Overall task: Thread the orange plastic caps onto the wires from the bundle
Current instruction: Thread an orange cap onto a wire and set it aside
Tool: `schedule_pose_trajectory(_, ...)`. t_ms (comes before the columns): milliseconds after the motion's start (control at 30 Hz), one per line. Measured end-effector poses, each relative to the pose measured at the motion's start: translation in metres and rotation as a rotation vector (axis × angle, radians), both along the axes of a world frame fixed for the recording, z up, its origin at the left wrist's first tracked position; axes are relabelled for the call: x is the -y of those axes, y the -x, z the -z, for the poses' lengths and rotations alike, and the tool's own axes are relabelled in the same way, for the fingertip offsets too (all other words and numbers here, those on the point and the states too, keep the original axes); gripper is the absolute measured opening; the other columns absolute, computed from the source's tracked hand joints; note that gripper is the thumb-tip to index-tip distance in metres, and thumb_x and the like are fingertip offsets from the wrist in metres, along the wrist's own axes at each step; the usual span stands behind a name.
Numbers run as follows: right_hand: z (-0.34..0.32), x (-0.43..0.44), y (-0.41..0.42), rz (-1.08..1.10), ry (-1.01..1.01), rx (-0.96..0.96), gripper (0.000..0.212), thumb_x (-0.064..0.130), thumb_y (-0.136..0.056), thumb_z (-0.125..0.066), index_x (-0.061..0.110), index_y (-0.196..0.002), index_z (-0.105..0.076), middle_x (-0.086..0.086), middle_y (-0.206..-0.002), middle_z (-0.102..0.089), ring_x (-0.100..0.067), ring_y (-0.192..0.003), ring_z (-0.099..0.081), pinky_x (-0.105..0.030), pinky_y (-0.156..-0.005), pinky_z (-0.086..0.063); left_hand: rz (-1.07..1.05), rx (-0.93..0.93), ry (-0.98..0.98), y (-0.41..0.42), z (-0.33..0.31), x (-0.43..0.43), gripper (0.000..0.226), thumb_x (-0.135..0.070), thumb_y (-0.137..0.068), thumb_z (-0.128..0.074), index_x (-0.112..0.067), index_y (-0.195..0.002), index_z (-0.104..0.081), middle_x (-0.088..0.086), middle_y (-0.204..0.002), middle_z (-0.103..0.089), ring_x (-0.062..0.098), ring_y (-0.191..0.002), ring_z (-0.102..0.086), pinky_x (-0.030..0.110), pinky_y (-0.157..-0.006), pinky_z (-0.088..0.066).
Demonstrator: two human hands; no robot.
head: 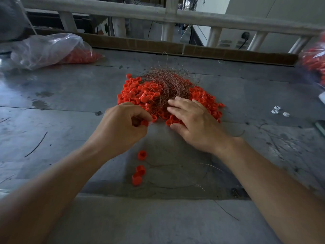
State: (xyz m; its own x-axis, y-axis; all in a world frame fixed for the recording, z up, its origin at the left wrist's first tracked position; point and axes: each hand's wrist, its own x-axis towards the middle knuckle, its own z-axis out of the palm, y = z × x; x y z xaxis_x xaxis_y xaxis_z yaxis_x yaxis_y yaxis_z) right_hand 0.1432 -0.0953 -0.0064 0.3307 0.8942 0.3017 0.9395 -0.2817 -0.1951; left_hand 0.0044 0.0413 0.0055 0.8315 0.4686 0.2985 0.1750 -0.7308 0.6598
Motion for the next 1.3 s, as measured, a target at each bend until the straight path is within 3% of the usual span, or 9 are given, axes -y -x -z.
schedule_pose_trajectory(100,-0.001,0.000,0.001,0.013,-0.034,-0.007,0.045,0.022,-0.090,-0.056,0.007,-0.131,-0.047,-0.003,-0.140,-0.043,-0.015,-0.136,-0.027,-0.035,-0.112,-0.008,0.007,0.005,0.002,0.000,0.000,0.000,0.034,-0.002,-0.073,-0.069,-0.035,-0.073,-0.063,-0.015,-0.076,-0.058,-0.003,-0.064,-0.055,0.000,-0.062,-0.038)
schedule_pose_trajectory(300,-0.006,0.002,0.005,-0.039,-0.181,0.009,0.030,0.008,-0.081,-0.063,-0.002,-0.109,-0.064,-0.014,-0.107,-0.060,-0.029,-0.106,-0.056,-0.049,-0.102,-0.035,0.013,0.018,0.002,0.000,0.000,0.000,0.038,-0.003,-0.073,-0.069,-0.039,-0.071,-0.060,-0.013,-0.078,-0.060,0.002,-0.069,-0.057,0.003,-0.064,-0.041)
schedule_pose_trajectory(467,-0.015,0.007,0.010,-0.139,-0.500,0.045,0.009,-0.004,-0.078,-0.062,0.000,-0.084,-0.069,-0.009,-0.079,-0.067,-0.018,-0.077,-0.062,-0.033,-0.087,-0.046,0.047,0.068,0.083,0.002,-0.001,0.001,0.042,-0.003,-0.071,-0.071,-0.043,-0.070,-0.060,-0.015,-0.072,-0.064,0.001,-0.067,-0.061,0.006,-0.063,-0.045)
schedule_pose_trajectory(567,-0.020,0.010,0.015,-0.150,-0.541,-0.038,0.010,-0.004,-0.078,-0.064,-0.002,-0.087,-0.065,-0.007,-0.081,-0.067,-0.012,-0.076,-0.062,-0.029,-0.074,-0.052,0.113,0.121,0.209,0.003,-0.001,0.001,0.038,-0.007,-0.070,-0.072,-0.043,-0.078,-0.063,-0.013,-0.074,-0.068,-0.001,-0.066,-0.063,0.009,-0.066,-0.049)
schedule_pose_trajectory(667,-0.021,0.011,0.018,-0.225,-0.509,0.022,0.010,-0.006,-0.078,-0.065,-0.002,-0.087,-0.068,-0.011,-0.081,-0.067,-0.011,-0.078,-0.059,-0.020,-0.074,-0.049,0.220,0.165,0.306,0.003,-0.002,0.003,0.037,-0.018,-0.069,-0.076,-0.047,-0.089,-0.064,-0.013,-0.079,-0.068,0.005,-0.067,-0.064,0.017,-0.069,-0.053)
schedule_pose_trajectory(800,-0.023,0.012,0.022,-0.252,-0.454,0.027,0.011,-0.004,-0.077,-0.066,-0.001,-0.086,-0.069,-0.009,-0.080,-0.067,-0.016,-0.074,-0.064,-0.022,-0.070,-0.050,0.312,0.193,0.246,0.003,-0.004,0.007,0.027,-0.032,-0.073,-0.071,-0.047,-0.095,-0.064,-0.014,-0.080,-0.068,0.005,-0.063,-0.064,0.018,-0.061,-0.053)
schedule_pose_trajectory(1000,-0.024,0.013,0.025,-0.298,-0.444,-0.004,0.005,0.000,-0.077,-0.068,0.000,-0.083,-0.069,-0.006,-0.078,-0.068,-0.014,-0.072,-0.064,-0.021,-0.066,-0.051,0.319,0.206,0.273,0.004,-0.005,0.009,0.015,-0.036,-0.072,-0.063,-0.050,-0.073,-0.068,-0.019,-0.071,-0.068,0.004,-0.058,-0.064,0.013,-0.054,-0.049)
schedule_pose_trajectory(1167,-0.025,0.014,0.026,-0.311,-0.426,0.028,0.009,0.004,-0.080,-0.067,-0.001,-0.086,-0.069,-0.008,-0.078,-0.068,-0.019,-0.070,-0.066,-0.032,-0.063,-0.054,0.315,0.205,0.294,0.004,-0.007,0.008,0.019,-0.024,-0.075,-0.064,-0.041,-0.069,-0.071,-0.011,-0.067,-0.067,0.006,-0.057,-0.062,0.016,-0.052,-0.049)
schedule_pose_trajectory(1300,-0.031,0.018,0.023,-0.256,-0.463,0.111,0.006,0.006,-0.081,-0.067,0.001,-0.083,-0.071,-0.009,-0.075,-0.066,-0.019,-0.070,-0.063,-0.024,-0.067,-0.049,0.324,0.242,0.443,0.005,-0.010,0.009,0.006,-0.027,-0.074,-0.070,-0.031,-0.070,-0.073,-0.006,-0.069,-0.069,0.006,-0.057,-0.063,0.017,-0.053,-0.051)
